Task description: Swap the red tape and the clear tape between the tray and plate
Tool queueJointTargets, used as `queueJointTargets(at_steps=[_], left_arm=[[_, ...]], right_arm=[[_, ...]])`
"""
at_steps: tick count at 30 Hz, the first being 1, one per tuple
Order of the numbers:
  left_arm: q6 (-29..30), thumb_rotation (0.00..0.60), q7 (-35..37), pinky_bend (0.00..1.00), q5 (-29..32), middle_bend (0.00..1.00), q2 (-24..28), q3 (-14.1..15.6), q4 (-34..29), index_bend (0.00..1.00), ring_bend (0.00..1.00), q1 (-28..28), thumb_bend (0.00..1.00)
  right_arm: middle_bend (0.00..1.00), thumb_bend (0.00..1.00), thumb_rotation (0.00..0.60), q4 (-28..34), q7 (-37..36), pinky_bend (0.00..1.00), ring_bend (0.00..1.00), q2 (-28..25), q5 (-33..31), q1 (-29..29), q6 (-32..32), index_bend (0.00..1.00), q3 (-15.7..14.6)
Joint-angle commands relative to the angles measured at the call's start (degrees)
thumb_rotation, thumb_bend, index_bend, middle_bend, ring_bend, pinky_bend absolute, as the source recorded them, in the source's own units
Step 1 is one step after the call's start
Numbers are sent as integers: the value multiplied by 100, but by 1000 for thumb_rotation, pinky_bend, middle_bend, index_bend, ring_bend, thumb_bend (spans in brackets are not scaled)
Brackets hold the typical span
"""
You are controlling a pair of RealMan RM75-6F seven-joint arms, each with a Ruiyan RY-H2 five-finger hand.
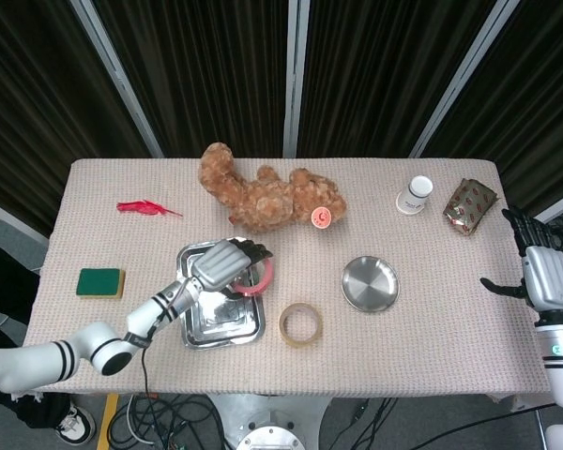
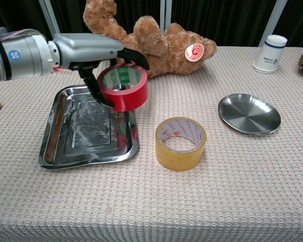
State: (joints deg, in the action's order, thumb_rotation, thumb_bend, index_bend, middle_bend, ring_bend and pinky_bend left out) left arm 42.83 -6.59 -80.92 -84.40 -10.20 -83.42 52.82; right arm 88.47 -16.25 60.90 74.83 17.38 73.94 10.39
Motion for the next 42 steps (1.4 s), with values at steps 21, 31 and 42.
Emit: queueJointTargets(at_steps=[21, 31, 42], left_arm=[[-669, 600, 1010, 310, -194, 110, -1402, -126, 2022, 58, 99, 1329, 164], [-365, 600, 1233, 240, -303, 0, -1337, 75, 2078, 26, 26, 1228, 89], [531, 600, 502, 233, 60, 39, 252, 482, -590, 27, 27, 122, 67]], right_arm=[[0, 0, 600, -699, -1135, 0, 0, 187, 304, -484, 713, 0, 175], [0, 0, 600, -611, -1046, 0, 0, 157, 363, -454, 580, 0, 168], [0, 0, 600, -402, -646, 0, 0, 200, 593, -359, 499, 0, 69]])
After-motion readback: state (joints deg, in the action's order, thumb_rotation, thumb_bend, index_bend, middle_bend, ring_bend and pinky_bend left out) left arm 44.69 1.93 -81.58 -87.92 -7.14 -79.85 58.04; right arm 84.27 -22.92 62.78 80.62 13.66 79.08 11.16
